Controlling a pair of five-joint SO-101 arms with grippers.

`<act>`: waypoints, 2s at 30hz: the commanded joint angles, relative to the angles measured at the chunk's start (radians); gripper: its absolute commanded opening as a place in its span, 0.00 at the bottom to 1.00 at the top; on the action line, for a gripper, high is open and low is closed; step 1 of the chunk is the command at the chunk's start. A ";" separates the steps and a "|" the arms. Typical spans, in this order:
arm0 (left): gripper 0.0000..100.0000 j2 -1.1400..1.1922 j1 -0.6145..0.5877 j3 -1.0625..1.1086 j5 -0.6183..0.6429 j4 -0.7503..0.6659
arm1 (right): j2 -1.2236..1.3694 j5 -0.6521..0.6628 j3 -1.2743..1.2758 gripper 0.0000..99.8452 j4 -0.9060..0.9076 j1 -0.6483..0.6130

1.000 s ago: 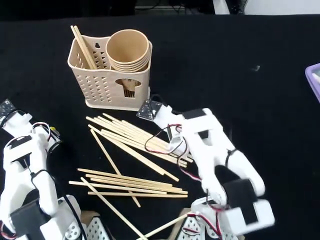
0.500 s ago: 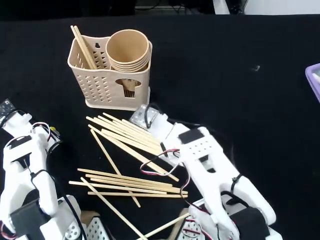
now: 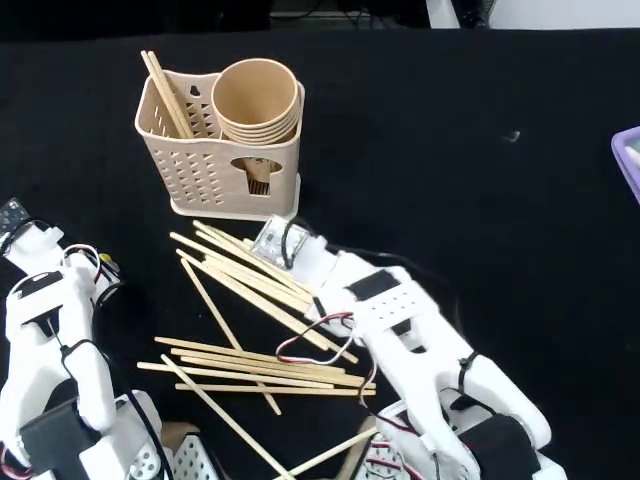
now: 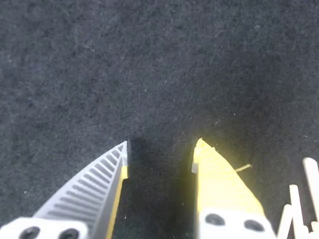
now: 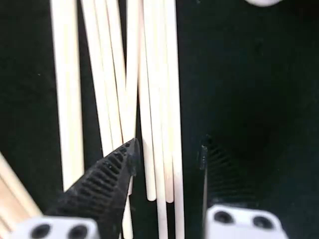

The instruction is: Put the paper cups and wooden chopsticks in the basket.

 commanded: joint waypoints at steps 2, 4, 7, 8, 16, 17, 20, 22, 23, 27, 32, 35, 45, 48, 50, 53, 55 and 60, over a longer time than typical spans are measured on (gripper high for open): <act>0.21 -0.003 -0.007 -0.007 0.005 -0.011 | 0.091 -0.009 -0.074 0.20 -0.017 -0.015; 0.21 -0.003 -0.008 -0.007 0.005 -0.011 | 0.162 -0.009 -0.111 0.20 -0.015 -0.014; 0.21 -0.003 -0.008 -0.007 0.005 -0.011 | 0.225 -0.008 -0.140 0.17 0.000 -0.014; 0.21 -0.003 -0.008 -0.007 0.005 -0.012 | 0.223 -0.008 -0.143 0.13 0.006 -0.014; 0.21 -0.003 -0.004 -0.007 0.005 -0.015 | 0.007 -0.009 -0.096 0.01 0.121 -0.015; 0.21 -0.003 -0.004 -0.007 0.005 -0.015 | -0.035 -0.009 -0.093 0.01 0.150 -0.015; 0.21 -0.003 -0.004 -0.007 0.005 -0.015 | -0.168 -0.009 -0.068 0.01 0.207 -0.017; 0.21 -0.003 -0.004 -0.007 0.005 -0.015 | -0.254 -0.009 -0.054 0.01 0.238 -0.015; 0.21 -0.003 -0.004 -0.007 0.005 -0.015 | -0.297 -0.011 -0.053 0.01 0.256 -0.015; 0.21 -0.003 -0.004 -0.007 0.005 -0.015 | -0.461 -0.026 -0.054 0.01 0.318 -0.029; 0.21 -0.003 -0.004 -0.007 0.005 -0.015 | -0.581 -0.169 -0.053 0.01 0.316 -0.169; 0.21 -0.003 -0.008 -0.007 0.005 -0.015 | -0.582 -0.192 -0.062 0.01 0.304 -0.252; 0.21 -0.003 -0.008 -0.007 0.005 -0.015 | -0.575 -0.265 0.048 0.01 0.057 -0.275; 0.21 -0.003 -0.008 -0.007 0.005 -0.015 | -0.547 -0.259 0.154 0.01 0.014 -0.265; 0.21 -0.003 -0.008 -0.007 0.005 -0.015 | -0.527 -0.259 0.217 0.01 -0.012 -0.264; 0.21 -0.003 -0.008 -0.007 0.005 -0.015 | -0.507 -0.259 0.275 0.01 -0.034 -0.261; 0.21 -0.003 -0.008 -0.007 0.005 -0.015 | -0.496 -0.259 0.288 0.01 -0.031 -0.262; 0.21 -0.003 -0.008 -0.007 0.005 -0.015 | -0.450 -0.259 0.285 0.11 -0.032 -0.265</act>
